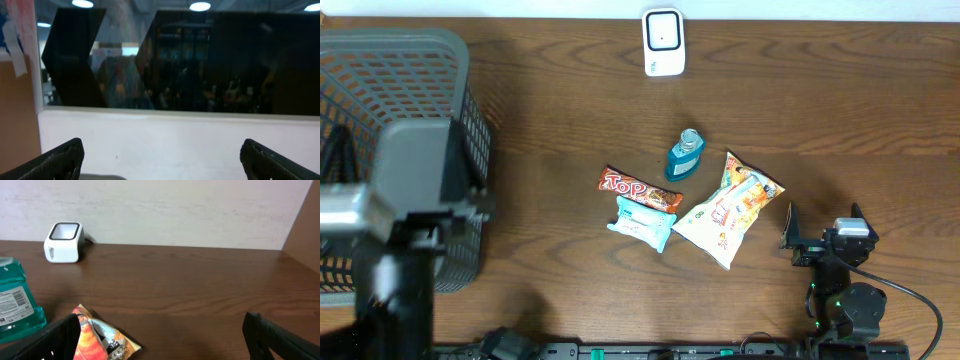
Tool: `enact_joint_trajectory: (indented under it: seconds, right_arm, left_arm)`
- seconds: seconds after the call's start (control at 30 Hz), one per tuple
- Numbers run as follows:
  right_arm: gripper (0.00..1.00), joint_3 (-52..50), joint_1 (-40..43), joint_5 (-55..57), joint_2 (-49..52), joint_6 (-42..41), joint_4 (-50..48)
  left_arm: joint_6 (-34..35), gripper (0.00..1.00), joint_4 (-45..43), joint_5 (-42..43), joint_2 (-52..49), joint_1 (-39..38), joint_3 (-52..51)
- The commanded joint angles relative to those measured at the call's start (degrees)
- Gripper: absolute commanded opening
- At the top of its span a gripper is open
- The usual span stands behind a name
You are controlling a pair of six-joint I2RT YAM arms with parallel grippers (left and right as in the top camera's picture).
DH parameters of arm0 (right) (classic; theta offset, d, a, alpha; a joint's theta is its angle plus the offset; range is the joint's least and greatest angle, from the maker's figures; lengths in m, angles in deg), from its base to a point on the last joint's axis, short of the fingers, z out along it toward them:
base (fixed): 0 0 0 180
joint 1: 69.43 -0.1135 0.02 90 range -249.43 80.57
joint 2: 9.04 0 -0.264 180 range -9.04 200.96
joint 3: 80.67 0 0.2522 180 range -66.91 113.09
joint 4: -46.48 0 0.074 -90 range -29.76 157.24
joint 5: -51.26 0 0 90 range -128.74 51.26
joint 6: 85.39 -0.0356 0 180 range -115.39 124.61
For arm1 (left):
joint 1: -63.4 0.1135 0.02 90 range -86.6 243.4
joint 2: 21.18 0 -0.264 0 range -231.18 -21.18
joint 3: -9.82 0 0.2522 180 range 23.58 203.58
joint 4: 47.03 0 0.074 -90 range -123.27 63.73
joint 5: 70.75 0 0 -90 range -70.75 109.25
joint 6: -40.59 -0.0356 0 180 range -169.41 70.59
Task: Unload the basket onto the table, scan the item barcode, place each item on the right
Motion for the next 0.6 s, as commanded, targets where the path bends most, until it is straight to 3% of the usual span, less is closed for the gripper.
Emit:
enact_joint_trajectory:
  seconds: [0.0, 0.57]
  right_arm:
    - [0.99, -0.1, -0.2, -0.3, -0.2, 0.5, 0.2]
    - [0.99, -0.1, -0.2, -0.3, -0.2, 0.5, 0.2]
  left_arm:
    - [-0.3, 1.0, 0.0, 4.9, 3.7, 2.8, -0.2]
    - [2.5, 0.98, 0.9, 17.0, 16.5, 15.3, -0.2]
